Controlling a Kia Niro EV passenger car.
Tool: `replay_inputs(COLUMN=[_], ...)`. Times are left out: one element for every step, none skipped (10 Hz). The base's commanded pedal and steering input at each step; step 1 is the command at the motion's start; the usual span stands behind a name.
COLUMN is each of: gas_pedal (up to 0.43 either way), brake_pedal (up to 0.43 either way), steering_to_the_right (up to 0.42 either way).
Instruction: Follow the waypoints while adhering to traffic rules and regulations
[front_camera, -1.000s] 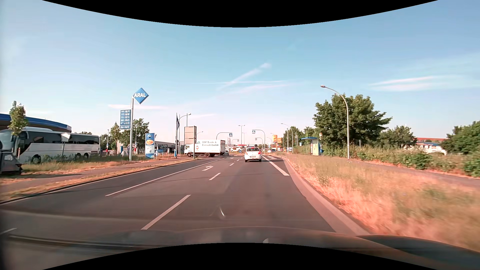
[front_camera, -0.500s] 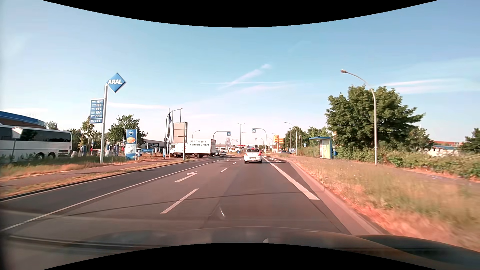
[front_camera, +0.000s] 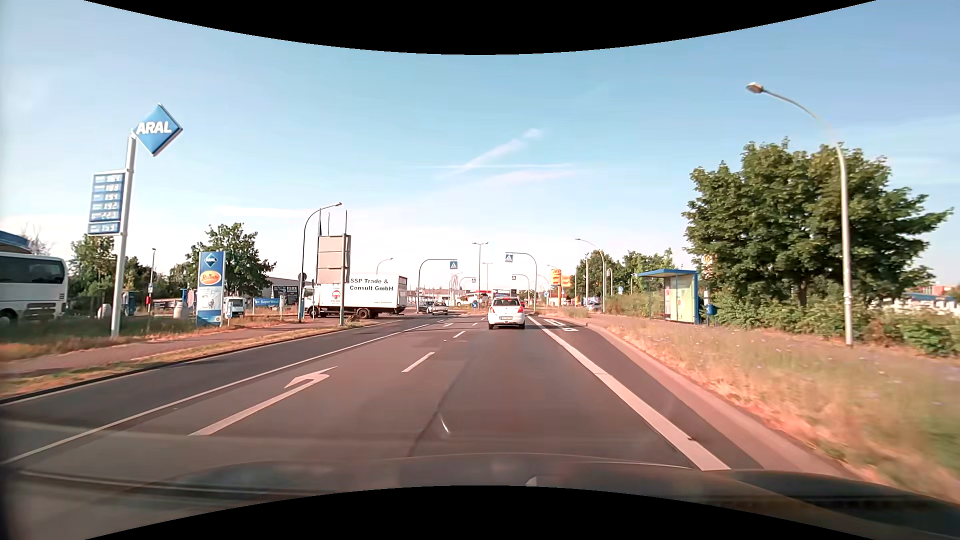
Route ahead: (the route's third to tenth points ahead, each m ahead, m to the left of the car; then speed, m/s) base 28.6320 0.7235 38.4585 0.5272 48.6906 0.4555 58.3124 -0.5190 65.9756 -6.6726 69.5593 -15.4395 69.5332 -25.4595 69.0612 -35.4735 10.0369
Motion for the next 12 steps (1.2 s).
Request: replay_inputs(gas_pedal=[0.0,0.0,0.0,0.0,0.0,0.0,0.0,0.0,0.0,0.0,0.0,0.0], brake_pedal=[0.171,0.171,0.177,0.183,0.189,0.189,0.189,0.195,0.195,0.189,0.195,0.195], steering_to_the_right=[-0.004,-0.004,-0.004,-0.003,-0.003,-0.002,-0.002,-0.003,-0.003,-0.002,-0.003,-0.002])
